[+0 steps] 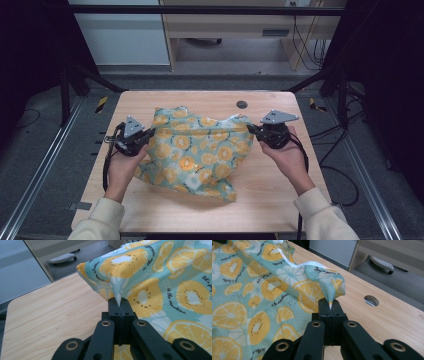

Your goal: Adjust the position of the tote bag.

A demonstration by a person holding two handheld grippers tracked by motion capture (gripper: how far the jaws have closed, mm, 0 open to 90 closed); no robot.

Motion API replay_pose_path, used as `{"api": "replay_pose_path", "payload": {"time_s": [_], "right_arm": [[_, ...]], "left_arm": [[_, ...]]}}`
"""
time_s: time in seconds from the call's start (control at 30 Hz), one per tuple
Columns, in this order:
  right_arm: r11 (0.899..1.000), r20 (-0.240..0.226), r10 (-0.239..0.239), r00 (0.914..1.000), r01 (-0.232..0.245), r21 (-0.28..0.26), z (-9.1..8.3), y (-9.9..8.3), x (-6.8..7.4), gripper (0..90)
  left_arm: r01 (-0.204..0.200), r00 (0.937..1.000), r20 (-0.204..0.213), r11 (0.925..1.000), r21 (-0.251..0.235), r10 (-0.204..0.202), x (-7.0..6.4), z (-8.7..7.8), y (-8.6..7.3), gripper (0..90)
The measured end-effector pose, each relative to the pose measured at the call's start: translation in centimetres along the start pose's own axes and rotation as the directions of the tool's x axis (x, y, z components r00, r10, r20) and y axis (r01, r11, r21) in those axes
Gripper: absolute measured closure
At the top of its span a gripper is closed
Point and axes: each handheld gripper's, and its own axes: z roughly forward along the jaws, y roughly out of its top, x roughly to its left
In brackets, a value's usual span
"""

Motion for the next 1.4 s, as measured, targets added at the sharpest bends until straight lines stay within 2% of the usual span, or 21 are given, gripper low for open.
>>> {"api": "replay_pose_path", "payload": {"time_s": [0.33,0.4,0.47,0.63,0.8,1.0,1.2,1.4], "right_arm": [[0.999,-0.012,-0.012,0.9999,0.012,-0.043,-1.2,-0.9,1.2,90.0],[0.999,-0.021,-0.011,0.9997,0.010,-0.049,-1.4,-1.1,1.4,90.0],[0.999,-0.030,-0.006,0.9995,0.005,-0.054,-1.6,-1.3,1.7,90.0],[0.998,-0.044,-0.016,0.9989,0.013,-0.061,-2.0,-2.0,2.6,90.0],[0.997,-0.054,-0.022,0.9983,0.018,-0.069,-2.4,-2.2,3.2,90.0],[0.996,-0.067,-0.024,0.9974,0.018,-0.087,-3.2,-2.4,3.7,90.0],[0.995,-0.083,-0.030,0.9961,0.022,-0.096,-4.0,-3.1,4.4,90.0],[0.993,-0.094,-0.037,0.9949,0.027,-0.111,-4.5,-3.2,5.0,90.0]], "left_arm": [[0.021,0.9997,0.009,0.9992,-0.034,-0.021,-0.3,-1.0,-1.1,90.0],[0.015,0.9999,0.005,0.9992,-0.038,-0.015,-0.4,-1.3,-1.4,90.0],[-0.013,0.9999,-0.009,0.9993,-0.034,0.012,-0.7,-1.9,-1.8,90.0],[0.017,0.9998,0.007,0.9982,-0.057,-0.016,-0.8,-2.8,-2.9,90.0],[0.015,0.9998,0.010,0.9979,-0.063,-0.015,-1.0,-3.4,-3.7,90.0],[0.022,0.9996,0.019,0.9955,-0.092,-0.021,-1.4,-4.3,-4.6,90.0],[0.012,0.9996,0.028,0.9944,-0.105,-0.010,-1.7,-5.5,-5.2,90.0],[0.039,0.9987,0.036,0.9912,-0.126,-0.035,-1.6,-6.1,-5.4,90.0]]}}
